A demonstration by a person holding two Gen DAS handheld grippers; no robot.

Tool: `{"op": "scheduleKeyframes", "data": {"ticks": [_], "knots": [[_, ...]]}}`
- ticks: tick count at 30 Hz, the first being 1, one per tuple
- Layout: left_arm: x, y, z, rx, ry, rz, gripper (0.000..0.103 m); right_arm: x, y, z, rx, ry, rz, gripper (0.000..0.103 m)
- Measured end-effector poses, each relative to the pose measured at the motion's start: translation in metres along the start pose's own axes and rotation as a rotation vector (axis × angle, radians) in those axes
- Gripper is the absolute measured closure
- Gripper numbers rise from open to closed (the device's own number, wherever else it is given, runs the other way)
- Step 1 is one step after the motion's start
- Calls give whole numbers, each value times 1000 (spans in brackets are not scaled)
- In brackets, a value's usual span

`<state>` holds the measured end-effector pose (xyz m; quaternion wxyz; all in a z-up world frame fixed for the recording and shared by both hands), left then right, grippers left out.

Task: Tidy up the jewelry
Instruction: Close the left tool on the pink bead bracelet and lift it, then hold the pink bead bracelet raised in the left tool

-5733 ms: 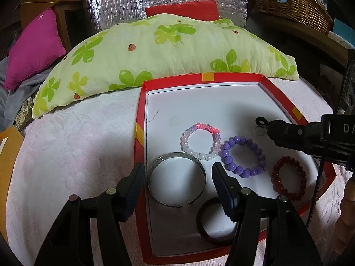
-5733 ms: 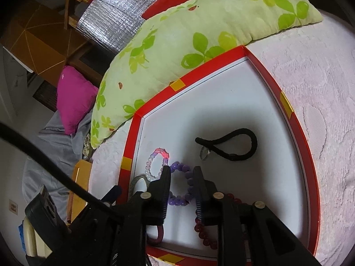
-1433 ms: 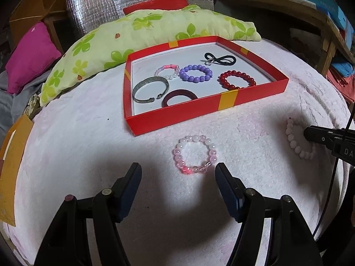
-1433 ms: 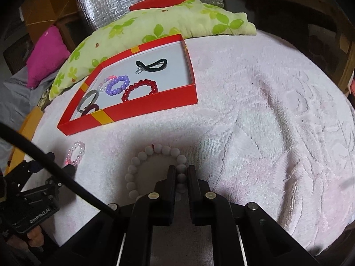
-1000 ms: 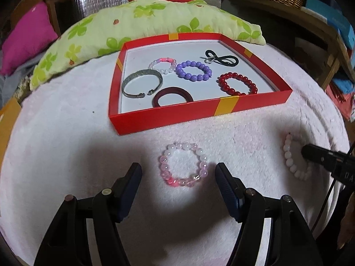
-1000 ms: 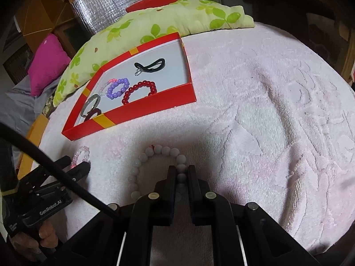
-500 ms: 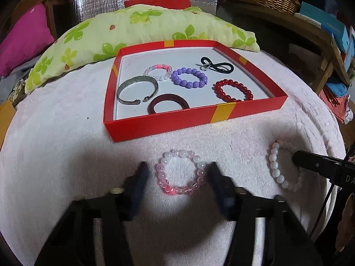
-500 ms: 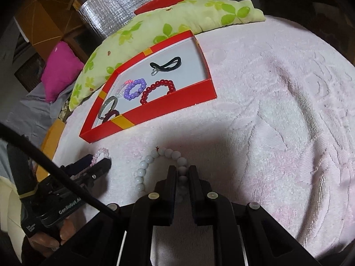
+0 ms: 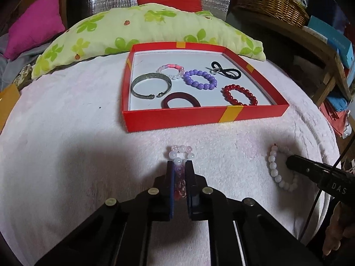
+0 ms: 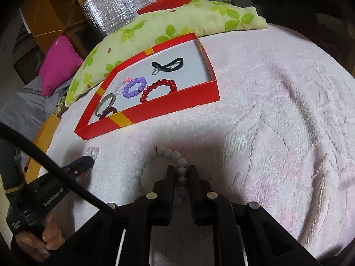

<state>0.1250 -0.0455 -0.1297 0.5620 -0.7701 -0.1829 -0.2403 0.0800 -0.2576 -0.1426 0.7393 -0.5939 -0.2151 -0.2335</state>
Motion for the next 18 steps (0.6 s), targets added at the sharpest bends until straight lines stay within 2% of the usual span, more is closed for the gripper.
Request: {"op": "scheduleKeyframes", "data": {"ticks": [5, 9, 10, 11, 12, 18], "knots": [[-6, -5, 6, 3, -30, 13, 95, 1, 0, 1, 40, 18, -11, 73], [-8, -6, 3, 17, -7, 10, 95, 1, 0, 6, 13, -27, -9, 74], [-8, -6, 3, 19, -4, 11, 95, 1, 0, 8, -2, -49, -7, 76], [-8, -6, 3, 21, -4, 12, 95, 1, -1, 10, -29, -73, -8, 86], [-8, -6, 3, 21, -5, 13, 95, 1, -1, 12, -69, -109, -4, 91], [-9, -5, 2, 35, 11, 8, 95, 1, -1, 16, -97, -153, -12, 92]]}}
Point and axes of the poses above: each gripper's, at about its wrist camera, not at the fingertips, and y roughly the way its jaws point, z to its left, x to its top, the point moved 5 cm from there along y, roughly the way its jaws point, and after that the axes turned 14 degrees about -y, right-handed, at the moved point
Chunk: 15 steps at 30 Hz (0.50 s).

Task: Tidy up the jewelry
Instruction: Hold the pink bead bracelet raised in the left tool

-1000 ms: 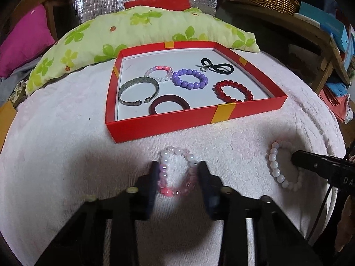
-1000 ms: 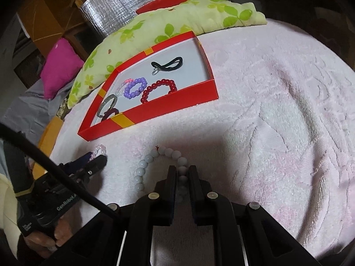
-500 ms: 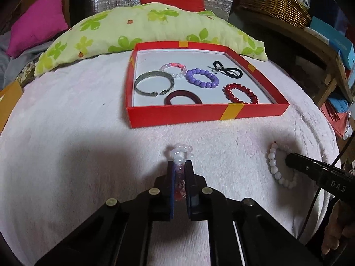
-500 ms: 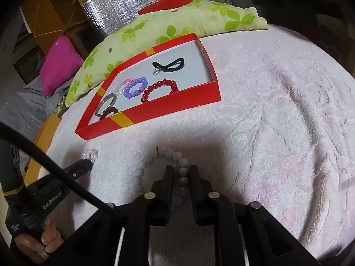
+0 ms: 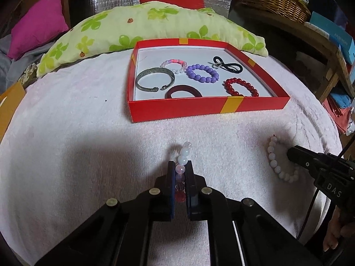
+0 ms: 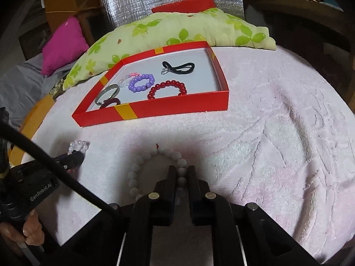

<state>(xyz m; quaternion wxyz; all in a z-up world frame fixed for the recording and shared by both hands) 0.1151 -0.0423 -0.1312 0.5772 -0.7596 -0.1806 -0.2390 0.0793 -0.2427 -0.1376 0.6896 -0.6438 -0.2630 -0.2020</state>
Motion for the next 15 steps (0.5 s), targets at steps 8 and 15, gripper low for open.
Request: {"op": "scheduleKeyframes", "data": {"ticks": [8, 15], "knots": [[-1, 2, -2, 12, 14, 5, 95, -2, 2, -1, -2, 14, 1, 92], [-1, 3, -2, 20, 22, 8, 94, -1, 3, 1, -23, -4, -3, 92]]}}
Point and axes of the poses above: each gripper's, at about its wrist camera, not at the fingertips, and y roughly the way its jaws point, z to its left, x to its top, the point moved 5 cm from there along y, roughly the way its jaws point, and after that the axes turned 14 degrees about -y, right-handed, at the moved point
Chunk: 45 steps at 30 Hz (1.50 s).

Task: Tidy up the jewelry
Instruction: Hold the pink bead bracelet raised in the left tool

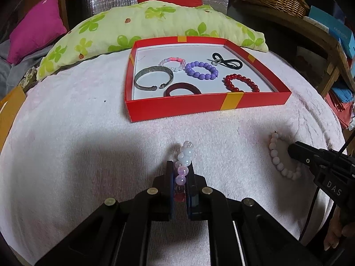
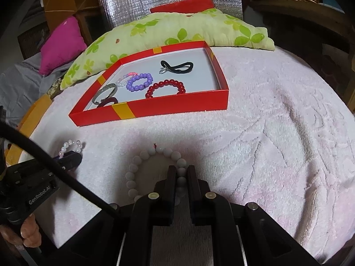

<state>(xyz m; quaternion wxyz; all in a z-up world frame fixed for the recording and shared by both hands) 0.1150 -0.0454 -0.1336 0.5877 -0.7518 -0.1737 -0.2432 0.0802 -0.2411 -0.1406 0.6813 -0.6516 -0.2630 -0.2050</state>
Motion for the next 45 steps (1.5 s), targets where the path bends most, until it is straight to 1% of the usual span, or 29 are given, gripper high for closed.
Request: {"op": "scheduleKeyframes", "data": {"ticks": [10, 15, 20, 27, 45], "knots": [[0, 0, -1, 2, 1, 7, 92, 0, 0, 1, -14, -13, -4, 92], [-1, 1, -2, -8, 1, 14, 84, 1, 1, 1, -17, -11, -7, 92], [-1, 1, -3, -11, 4, 18, 80, 1, 2, 1, -16, -9, -8, 92], [-2, 0, -4, -9, 7, 18, 78, 1, 2, 0, -10, 3, -7, 91], [-2, 1, -5, -5, 11, 16, 77, 0, 1, -2, 7, 33, -5, 90]]}}
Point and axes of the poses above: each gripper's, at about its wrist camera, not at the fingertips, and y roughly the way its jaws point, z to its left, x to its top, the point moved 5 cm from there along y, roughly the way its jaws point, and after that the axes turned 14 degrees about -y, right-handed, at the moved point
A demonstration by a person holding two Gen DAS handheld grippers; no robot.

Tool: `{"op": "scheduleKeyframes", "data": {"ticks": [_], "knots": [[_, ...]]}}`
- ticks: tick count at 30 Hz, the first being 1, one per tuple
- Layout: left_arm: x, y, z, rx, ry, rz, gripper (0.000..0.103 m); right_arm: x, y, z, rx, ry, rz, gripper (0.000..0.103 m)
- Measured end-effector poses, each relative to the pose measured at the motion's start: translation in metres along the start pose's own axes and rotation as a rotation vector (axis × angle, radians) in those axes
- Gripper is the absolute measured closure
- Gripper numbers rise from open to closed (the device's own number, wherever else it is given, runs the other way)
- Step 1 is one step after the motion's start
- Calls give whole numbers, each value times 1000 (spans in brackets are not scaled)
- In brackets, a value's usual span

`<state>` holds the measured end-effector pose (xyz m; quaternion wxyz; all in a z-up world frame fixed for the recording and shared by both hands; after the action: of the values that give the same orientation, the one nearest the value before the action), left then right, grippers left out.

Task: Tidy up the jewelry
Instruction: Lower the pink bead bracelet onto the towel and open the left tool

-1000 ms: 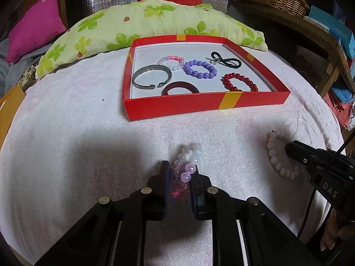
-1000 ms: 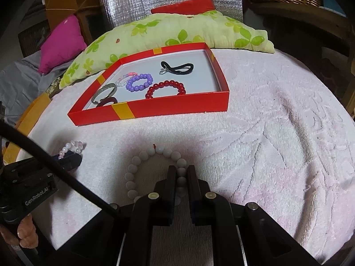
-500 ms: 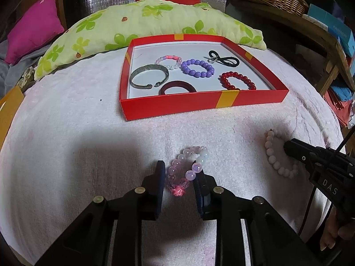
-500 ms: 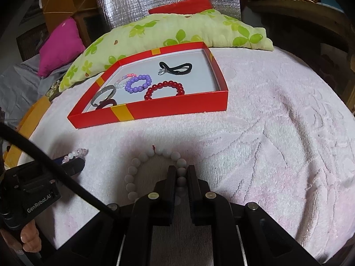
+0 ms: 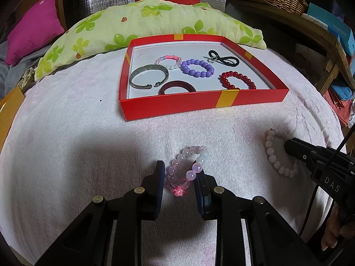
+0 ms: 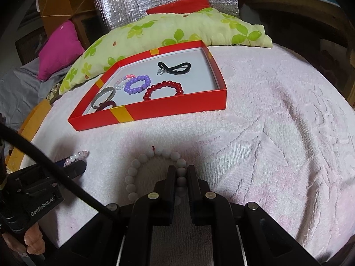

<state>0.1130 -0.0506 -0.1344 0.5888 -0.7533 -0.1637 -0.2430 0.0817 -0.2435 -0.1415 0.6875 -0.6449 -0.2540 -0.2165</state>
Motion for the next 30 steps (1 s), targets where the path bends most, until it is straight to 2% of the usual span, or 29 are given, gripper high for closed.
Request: {"op": "scheduleKeyframes", "data": {"ticks": [25, 28, 30], "knots": [[0, 0, -1, 1, 1, 0, 75, 0, 0, -1, 6, 11, -1, 90], [0, 0, -2, -3, 1, 2, 68, 0, 0, -2, 6, 12, 0, 90], [-1, 0, -3, 1, 4, 2, 55, 0, 0, -2, 6, 12, 0, 90]]}}
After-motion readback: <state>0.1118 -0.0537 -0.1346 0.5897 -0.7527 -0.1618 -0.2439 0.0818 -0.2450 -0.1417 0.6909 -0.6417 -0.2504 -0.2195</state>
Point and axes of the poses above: each gripper's, at about its wrist camera, not at the fingertips, and y roughly the way its jaws point, z to its left, x to its top, the point moved 5 cm from there along y, roughly the way its jaws point, and after that the axes turned 14 degrees about -y, right-handed, at the moved point
